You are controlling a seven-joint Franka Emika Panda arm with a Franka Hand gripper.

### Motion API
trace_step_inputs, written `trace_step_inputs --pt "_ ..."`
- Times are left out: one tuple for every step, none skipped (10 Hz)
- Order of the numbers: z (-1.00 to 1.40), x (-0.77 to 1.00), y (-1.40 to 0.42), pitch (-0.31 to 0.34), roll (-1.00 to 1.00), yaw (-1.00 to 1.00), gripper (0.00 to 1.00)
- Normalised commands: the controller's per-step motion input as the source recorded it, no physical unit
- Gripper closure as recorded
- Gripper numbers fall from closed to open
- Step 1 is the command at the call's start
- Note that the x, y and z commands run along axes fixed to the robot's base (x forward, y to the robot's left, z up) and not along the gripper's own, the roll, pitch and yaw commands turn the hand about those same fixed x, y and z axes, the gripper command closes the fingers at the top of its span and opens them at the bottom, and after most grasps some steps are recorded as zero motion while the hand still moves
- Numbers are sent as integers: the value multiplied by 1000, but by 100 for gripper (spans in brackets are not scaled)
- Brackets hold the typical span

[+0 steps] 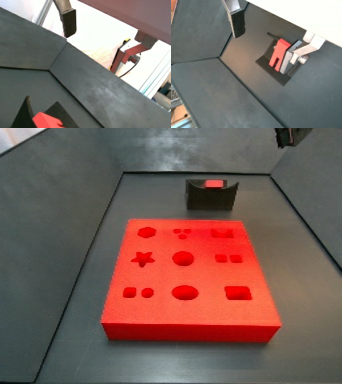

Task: Pick up the double-square object. Move up. Place the double-square object on the fixture. Regrasp the double-square object. Move to above the board. Insert the double-square object.
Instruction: Regrasp the double-square object.

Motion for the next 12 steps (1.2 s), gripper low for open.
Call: trace_step_inputs --pt "-10 96 -33 103 243 187 0" --pt "-1000 37 74 84 172 148 0" --pt "-1000 40 72 52 153 147 0" --pt "-1000 50 66 21 139 145 0" --pt "-1000 64 58 -15 107 131 0" --pt "-1000 74 55 -33 84 115 0" --pt "-1000 81 51 -53 72 96 0" --pt "-1000 88 47 -70 70 80 0" --pt "-1000 100 42 -76 70 50 0" --pt "-1000 107 38 -75 68 33 0" --pt "-1000 114 30 -64 70 9 0" --pt "-1000 121 25 -57 66 1 0"
